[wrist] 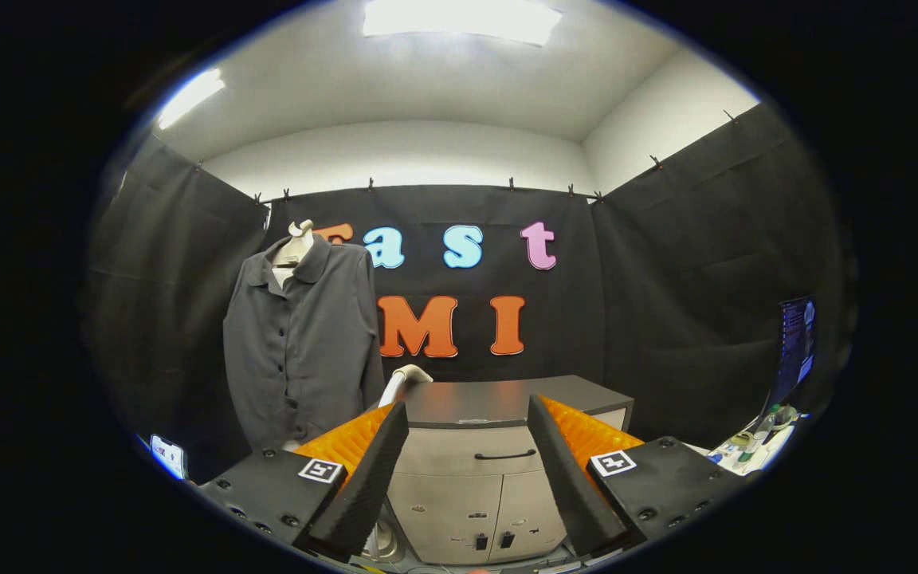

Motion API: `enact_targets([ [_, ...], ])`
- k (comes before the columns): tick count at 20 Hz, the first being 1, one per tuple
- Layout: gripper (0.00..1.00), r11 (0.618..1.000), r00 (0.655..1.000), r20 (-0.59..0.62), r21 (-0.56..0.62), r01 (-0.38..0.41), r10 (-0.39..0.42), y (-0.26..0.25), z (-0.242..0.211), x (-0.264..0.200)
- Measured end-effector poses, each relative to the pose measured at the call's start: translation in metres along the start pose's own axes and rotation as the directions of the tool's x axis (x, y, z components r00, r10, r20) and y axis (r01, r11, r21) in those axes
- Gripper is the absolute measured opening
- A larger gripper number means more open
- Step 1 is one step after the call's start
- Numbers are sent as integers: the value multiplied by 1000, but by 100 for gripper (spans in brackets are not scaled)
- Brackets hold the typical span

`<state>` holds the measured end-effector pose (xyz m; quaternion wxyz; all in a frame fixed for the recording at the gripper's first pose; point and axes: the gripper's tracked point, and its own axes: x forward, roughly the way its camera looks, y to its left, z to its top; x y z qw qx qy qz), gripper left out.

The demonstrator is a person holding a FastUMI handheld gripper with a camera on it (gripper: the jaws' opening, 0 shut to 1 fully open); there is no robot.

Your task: Iron the clothes twice with a garment steamer, once on the left side and once on the right side.

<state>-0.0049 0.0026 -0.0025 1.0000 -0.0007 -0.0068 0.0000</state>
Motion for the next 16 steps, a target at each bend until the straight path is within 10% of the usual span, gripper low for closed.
enact_targets([
  [16, 97, 1000, 1000, 7, -4, 7, -7, 4, 0, -1],
])
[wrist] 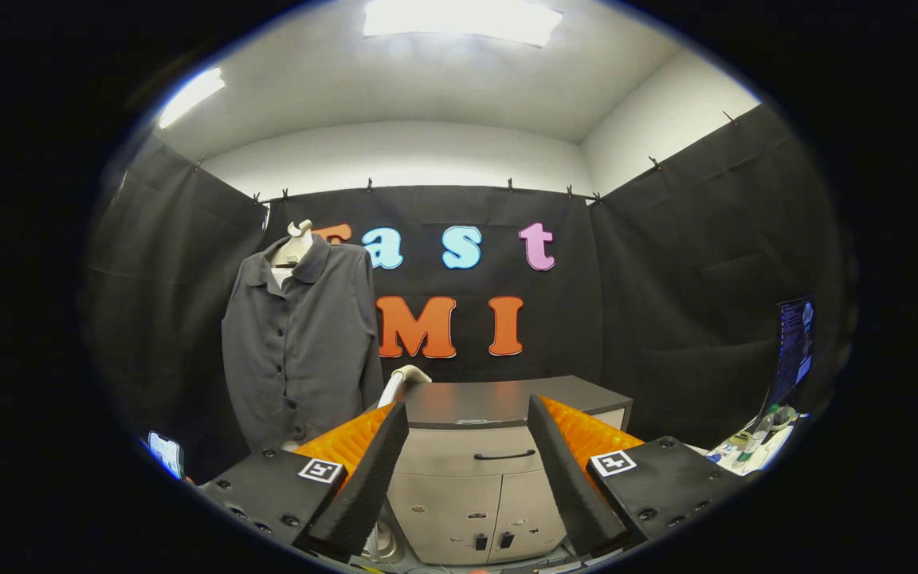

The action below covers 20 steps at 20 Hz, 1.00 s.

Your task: Iron the clothes twice with a garment steamer, once on the left side and once on the right side.

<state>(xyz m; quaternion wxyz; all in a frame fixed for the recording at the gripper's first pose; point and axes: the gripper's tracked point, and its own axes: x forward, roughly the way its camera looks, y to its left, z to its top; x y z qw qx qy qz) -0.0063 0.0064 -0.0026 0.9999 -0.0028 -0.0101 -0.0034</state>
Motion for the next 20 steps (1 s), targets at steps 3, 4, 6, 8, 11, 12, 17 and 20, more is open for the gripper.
enact_targets([
  [3, 97, 1000, 1000, 0, 1, 0, 0, 1, 0, -2],
  [4, 97, 1000, 1000, -2, -1, 0, 0, 1, 0, -2],
  [6, 97, 1000, 1000, 0, -6, 2, -2, 1, 2, -2],
  [8, 97, 1000, 1000, 5, -8, 3, -3, 1, 3, -3],
  [11, 97, 1000, 1000, 3, -7, 3, -3, 2, 1, -5],
  [12, 97, 1000, 1000, 2, -5, 2, -2, 2, 2, -5],
  [17, 97, 1000, 1000, -5, 1, 3, -3, 2, 1, -4],
  [20, 97, 1000, 1000, -3, 0, 8, -8, 1, 2, -5],
])
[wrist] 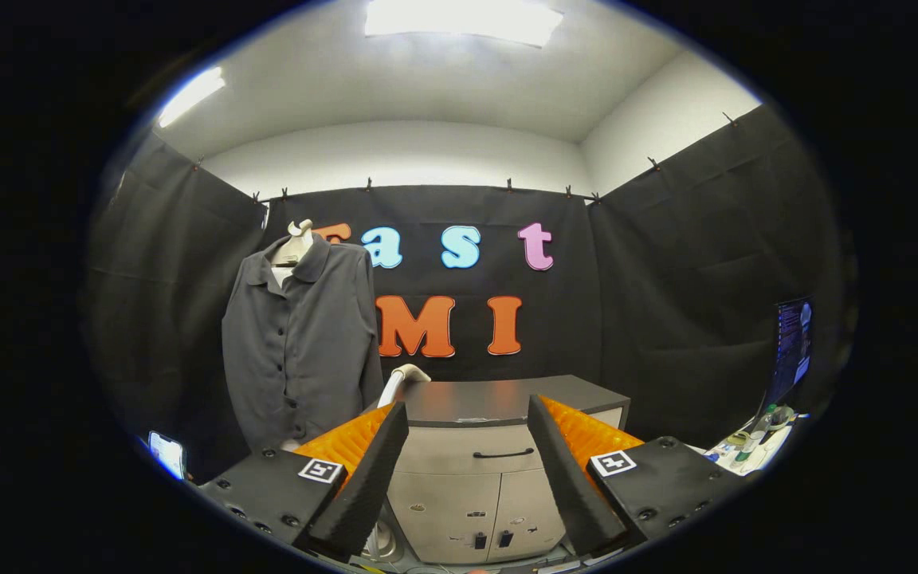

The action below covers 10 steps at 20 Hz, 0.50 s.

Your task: Iron the clothes twice with a garment steamer, once on the left side and once on the right side.

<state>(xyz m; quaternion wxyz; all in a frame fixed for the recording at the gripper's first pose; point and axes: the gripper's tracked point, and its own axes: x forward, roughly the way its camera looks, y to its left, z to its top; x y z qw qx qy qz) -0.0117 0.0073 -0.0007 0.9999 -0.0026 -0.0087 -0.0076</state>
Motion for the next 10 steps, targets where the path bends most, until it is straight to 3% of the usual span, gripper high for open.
enact_targets([
  [10, 97, 999, 991, 133, 33, 27, -31, -7, 38, -10],
])
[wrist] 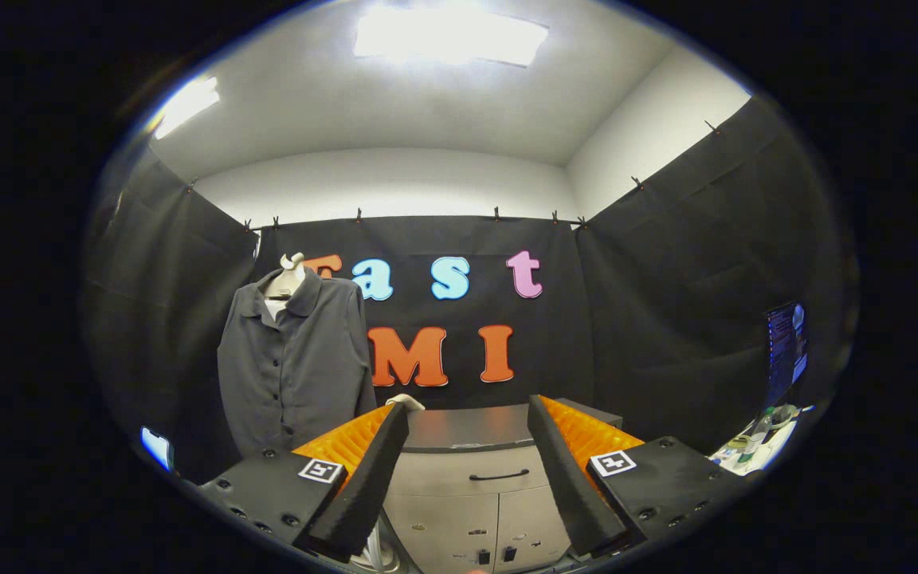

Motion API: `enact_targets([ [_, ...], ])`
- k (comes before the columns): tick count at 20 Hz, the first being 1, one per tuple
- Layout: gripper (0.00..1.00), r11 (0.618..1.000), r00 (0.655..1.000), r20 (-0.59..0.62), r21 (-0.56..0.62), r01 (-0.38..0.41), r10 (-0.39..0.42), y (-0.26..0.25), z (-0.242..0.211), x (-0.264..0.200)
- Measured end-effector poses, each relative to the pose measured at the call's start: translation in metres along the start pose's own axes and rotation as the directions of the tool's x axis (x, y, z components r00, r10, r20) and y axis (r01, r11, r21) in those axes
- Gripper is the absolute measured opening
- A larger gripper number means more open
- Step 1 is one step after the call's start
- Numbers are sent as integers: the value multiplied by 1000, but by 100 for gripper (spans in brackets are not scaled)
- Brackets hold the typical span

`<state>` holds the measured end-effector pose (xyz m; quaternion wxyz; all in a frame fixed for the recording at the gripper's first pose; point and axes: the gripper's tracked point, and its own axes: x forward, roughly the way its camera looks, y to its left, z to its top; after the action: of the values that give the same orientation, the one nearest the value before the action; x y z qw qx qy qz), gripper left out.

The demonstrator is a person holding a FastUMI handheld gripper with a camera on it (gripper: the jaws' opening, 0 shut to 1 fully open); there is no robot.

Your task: Iron the clothes twice with a garment steamer, once on the left side and once on the right side.

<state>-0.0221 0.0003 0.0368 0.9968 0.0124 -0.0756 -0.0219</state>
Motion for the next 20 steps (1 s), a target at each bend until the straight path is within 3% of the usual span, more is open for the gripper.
enact_targets([
  [20, 97, 999, 1000, -12, 38, 8, -8, 1, -10, 17],
])
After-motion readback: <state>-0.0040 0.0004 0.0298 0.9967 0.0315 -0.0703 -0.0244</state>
